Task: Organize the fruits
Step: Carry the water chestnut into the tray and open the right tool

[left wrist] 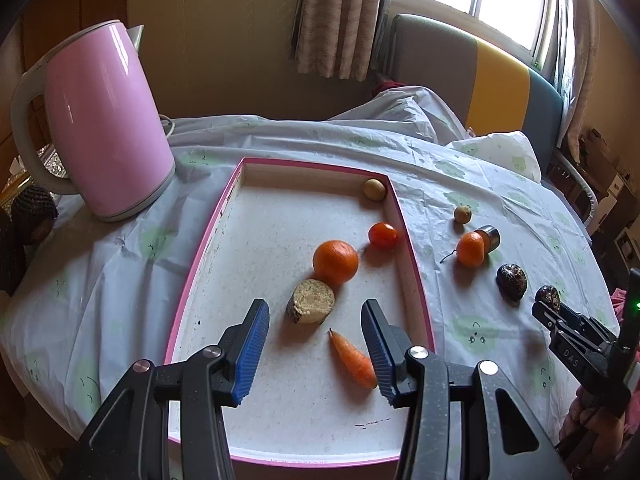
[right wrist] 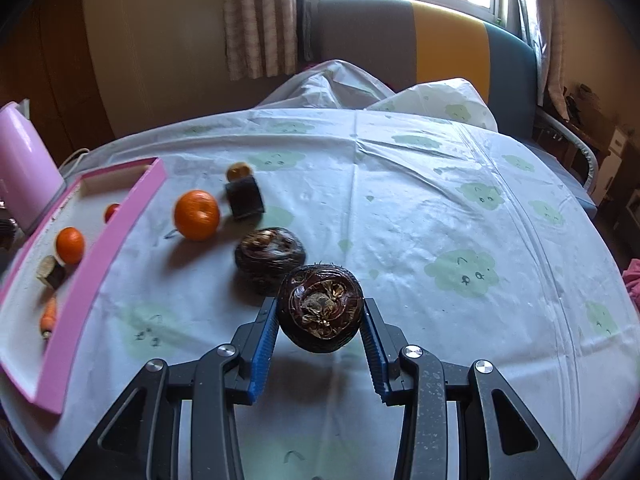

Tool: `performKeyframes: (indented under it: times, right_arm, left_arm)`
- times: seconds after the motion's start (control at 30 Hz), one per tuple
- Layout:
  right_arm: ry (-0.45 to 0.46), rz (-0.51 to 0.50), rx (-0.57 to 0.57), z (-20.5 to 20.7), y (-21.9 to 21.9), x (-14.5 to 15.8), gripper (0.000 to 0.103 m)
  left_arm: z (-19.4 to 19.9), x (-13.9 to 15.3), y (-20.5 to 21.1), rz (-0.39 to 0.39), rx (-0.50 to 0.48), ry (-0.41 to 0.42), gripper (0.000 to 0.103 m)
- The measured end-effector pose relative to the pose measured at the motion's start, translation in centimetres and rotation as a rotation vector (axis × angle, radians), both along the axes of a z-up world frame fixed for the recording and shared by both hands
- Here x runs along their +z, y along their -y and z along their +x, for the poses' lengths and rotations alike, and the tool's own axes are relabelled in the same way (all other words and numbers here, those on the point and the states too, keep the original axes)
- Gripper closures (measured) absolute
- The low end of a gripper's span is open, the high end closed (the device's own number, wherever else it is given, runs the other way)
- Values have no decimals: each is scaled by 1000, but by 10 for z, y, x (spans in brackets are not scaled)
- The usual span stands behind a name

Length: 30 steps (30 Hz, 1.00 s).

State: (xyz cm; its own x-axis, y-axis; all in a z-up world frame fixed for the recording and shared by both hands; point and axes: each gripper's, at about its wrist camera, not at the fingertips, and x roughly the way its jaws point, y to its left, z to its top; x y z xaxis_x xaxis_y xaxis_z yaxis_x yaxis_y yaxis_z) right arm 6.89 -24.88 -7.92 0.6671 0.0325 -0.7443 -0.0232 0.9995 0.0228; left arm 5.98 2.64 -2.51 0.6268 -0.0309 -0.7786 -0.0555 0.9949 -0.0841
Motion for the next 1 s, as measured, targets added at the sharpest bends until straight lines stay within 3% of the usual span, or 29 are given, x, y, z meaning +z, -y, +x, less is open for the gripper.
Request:
performKeyframes:
  times: [0.3, 0.57, 1.0]
  right_arm:
    - [24, 67, 232, 0, -72, 26, 62]
    - [1, 102, 395, 9, -137, 30, 62]
    - [-55, 67, 457, 30, -180, 13, 61]
  left_arm:
    - [-6, -4, -20, -20, 44, -1, 54]
    - [-9, -9, -35, -26, 77, -11, 54]
    - [-9, -11, -41, -39, 87, -14, 54]
